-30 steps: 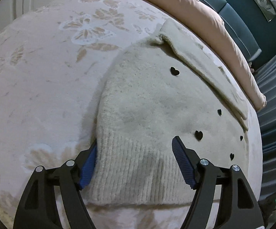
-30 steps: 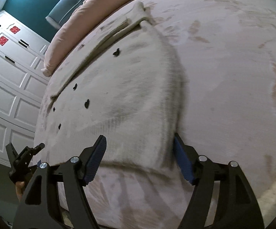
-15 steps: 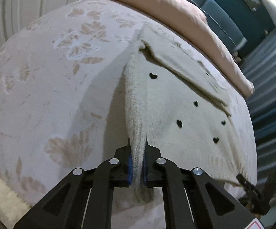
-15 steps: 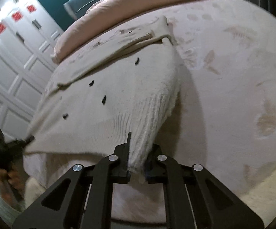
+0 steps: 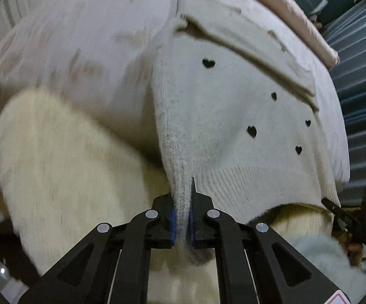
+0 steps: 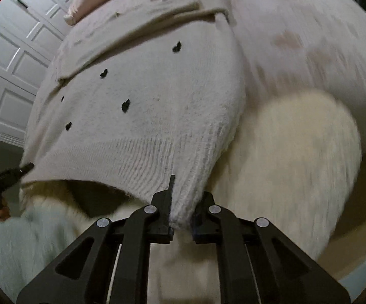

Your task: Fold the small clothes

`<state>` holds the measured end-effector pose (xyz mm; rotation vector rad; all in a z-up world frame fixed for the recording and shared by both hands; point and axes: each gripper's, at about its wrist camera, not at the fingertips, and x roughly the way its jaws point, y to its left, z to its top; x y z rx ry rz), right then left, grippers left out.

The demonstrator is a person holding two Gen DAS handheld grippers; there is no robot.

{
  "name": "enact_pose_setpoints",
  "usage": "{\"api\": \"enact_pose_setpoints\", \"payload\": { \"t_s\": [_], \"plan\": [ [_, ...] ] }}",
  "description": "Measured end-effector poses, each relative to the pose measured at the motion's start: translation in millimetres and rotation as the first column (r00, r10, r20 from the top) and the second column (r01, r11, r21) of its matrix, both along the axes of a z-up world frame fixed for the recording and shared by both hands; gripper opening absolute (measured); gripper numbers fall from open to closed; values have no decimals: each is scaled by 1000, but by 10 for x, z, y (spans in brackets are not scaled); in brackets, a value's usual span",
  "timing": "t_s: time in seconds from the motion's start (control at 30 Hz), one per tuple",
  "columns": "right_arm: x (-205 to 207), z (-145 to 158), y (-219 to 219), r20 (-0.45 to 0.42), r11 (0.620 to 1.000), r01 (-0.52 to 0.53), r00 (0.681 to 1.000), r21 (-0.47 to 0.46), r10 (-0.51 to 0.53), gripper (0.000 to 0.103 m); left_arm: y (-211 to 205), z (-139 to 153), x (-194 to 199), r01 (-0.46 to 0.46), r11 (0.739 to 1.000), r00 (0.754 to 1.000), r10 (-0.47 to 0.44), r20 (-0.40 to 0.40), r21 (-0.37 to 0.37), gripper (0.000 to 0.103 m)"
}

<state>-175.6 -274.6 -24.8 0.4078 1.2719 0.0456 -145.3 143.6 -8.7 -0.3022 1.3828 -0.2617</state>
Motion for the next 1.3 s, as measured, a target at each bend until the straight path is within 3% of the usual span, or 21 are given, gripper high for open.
{"api": "enact_pose_setpoints", "payload": {
  "t_s": [0.1,0.2,0.33,0.4,0.47,0.5,0.53,0.6,0.67,0.7,0.73,0.77,0.8,0.83,0.9,0.93,1.07,1.17,1.3],
  "plan": [
    [-228,95,40,-31,1000,2,1000,22,-1,8,27,47,-236,-4,1000,999,4,-44,1,5],
    [-244,198,33,-34,999,-2,999,43,3,8,43,171,-205,-13,1000,1000,13,-28,5,5],
    [346,534,-189,163,997,32,986,76,-44,8,-22,508,463,8,1000,988,-3,154,-28,5],
    [705,675,-303,280,995,50,957,81,-71,8,-128,704,864,30,999,965,-17,261,-43,5],
    [1297,793,-366,397,997,65,915,44,-77,9,-318,929,1325,44,998,926,-27,376,-38,5],
    [1562,814,-404,432,995,87,897,41,-96,10,-399,1010,1513,58,998,905,-38,423,-35,6],
    [1770,807,-420,451,993,103,885,51,-115,11,-498,1097,1786,22,1000,868,-20,497,0,8],
    [2165,814,-500,507,978,196,838,65,-201,19,-629,1113,2103,-5,1000,840,-7,542,21,19],
    [2316,893,-509,543,955,294,795,44,-270,32,-669,1011,2486,-78,996,855,47,516,39,40],
    [2301,987,-498,578,940,335,756,59,-306,42,-651,997,2564,-139,990,857,100,506,40,50],
    [2216,1067,-526,616,932,351,716,92,-330,58,-572,1028,2585,-200,980,842,171,512,3,50],
    [2093,1139,-525,656,920,369,664,131,-359,66,-504,1067,2563,-223,974,828,216,518,-49,53],
    [1984,1173,-528,674,913,379,637,149,-374,72,-423,1116,2518,-235,966,813,254,524,-103,70],
    [1877,1180,-531,680,914,376,631,153,-374,72,-309,1155,2420,-258,954,792,300,532,-154,85],
    [1721,1073,-554,658,921,364,661,141,-362,73,-169,1154,2251,-283,939,769,344,539,-195,86],
    [1628,928,-567,632,920,370,684,129,-363,76,-121,1087,2187,-282,940,778,340,529,-190,86],
    [1447,223,-658,467,899,432,782,72,-413,76,5,503,1882,-300,946,863,323,388,-121,86],
    [1326,-165,-804,347,864,485,794,134,-499,76,57,-24,1735,-327,942,910,335,246,-74,86],
    [1369,-337,-856,267,840,493,798,226,-540,76,45,-386,1709,-373,920,910,388,143,-122,86]
  ]
}}
